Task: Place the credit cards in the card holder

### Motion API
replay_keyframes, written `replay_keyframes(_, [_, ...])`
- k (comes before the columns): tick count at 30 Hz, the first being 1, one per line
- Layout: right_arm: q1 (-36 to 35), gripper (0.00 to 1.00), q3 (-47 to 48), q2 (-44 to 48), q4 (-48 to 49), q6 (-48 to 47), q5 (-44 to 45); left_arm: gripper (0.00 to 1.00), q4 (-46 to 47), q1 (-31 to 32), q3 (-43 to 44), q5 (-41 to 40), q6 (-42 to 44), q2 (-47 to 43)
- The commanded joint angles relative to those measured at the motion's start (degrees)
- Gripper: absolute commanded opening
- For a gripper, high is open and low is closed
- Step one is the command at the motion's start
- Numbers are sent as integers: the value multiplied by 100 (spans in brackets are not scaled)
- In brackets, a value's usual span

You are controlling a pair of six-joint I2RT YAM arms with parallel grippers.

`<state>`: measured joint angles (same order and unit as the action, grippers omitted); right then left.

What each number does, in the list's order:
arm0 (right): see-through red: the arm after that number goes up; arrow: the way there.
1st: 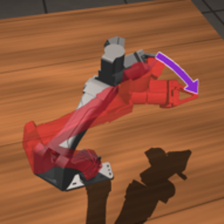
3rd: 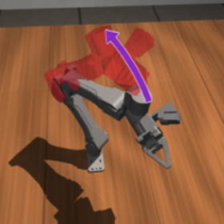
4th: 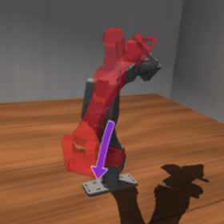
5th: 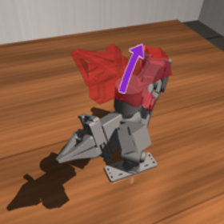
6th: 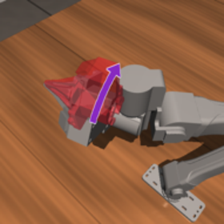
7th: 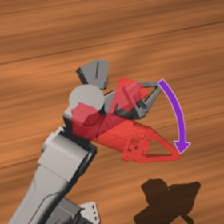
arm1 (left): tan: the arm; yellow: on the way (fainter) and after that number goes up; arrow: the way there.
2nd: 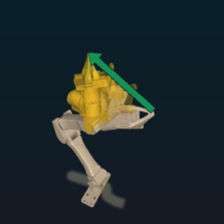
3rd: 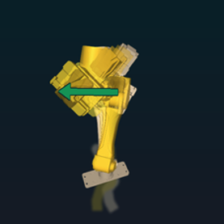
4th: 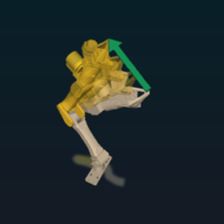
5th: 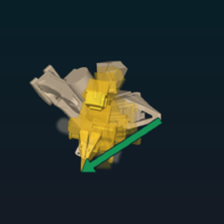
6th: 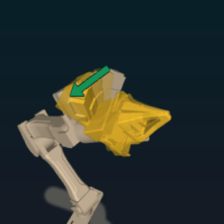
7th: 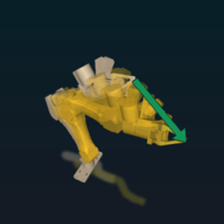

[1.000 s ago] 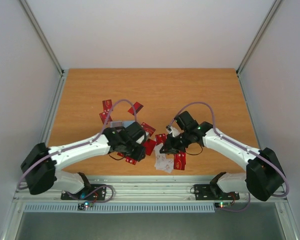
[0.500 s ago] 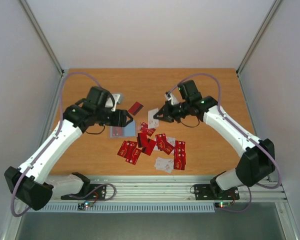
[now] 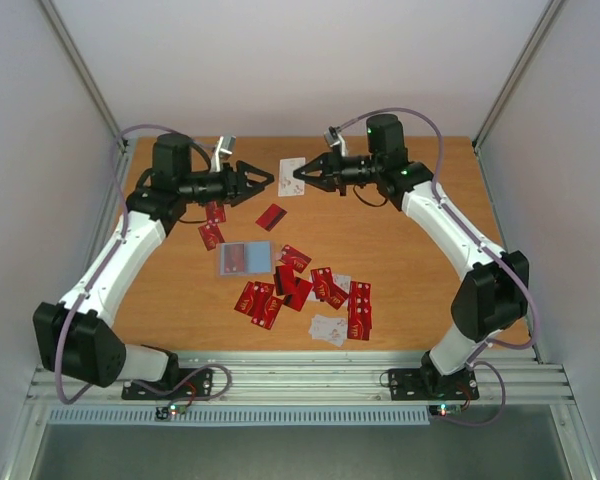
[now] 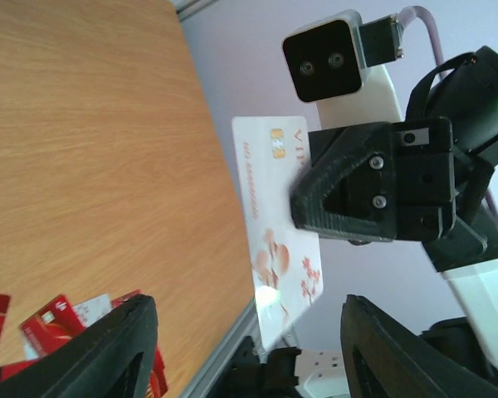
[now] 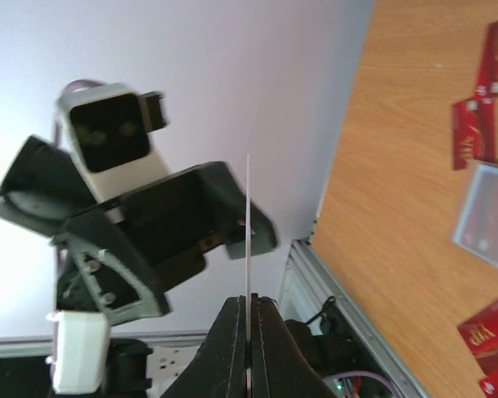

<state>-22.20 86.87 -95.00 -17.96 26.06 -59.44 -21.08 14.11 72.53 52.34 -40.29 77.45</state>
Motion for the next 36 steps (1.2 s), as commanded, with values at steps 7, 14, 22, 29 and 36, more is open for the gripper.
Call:
replay_keyframes(7, [6, 1, 261, -279, 1527, 1168, -898, 44, 2532, -55, 122, 916, -1315, 531])
replay_keyframes(14, [4, 1, 331, -386, 2038, 1433, -1081, 28, 2778, -54, 97, 1042, -1574, 678])
replay_keyframes(22, [-4, 1, 317, -446, 2307, 1493, -1180, 10, 2771, -51, 38, 1093, -1599, 736])
replay_keyframes(29, [-14, 1, 330, -506, 2208, 1263, -1167, 0, 3361, -55, -67, 1268, -2085, 876])
replay_keyframes(36, [0, 50, 847, -569, -501, -715, -717, 0, 2860, -588, -448, 1051, -2111, 795])
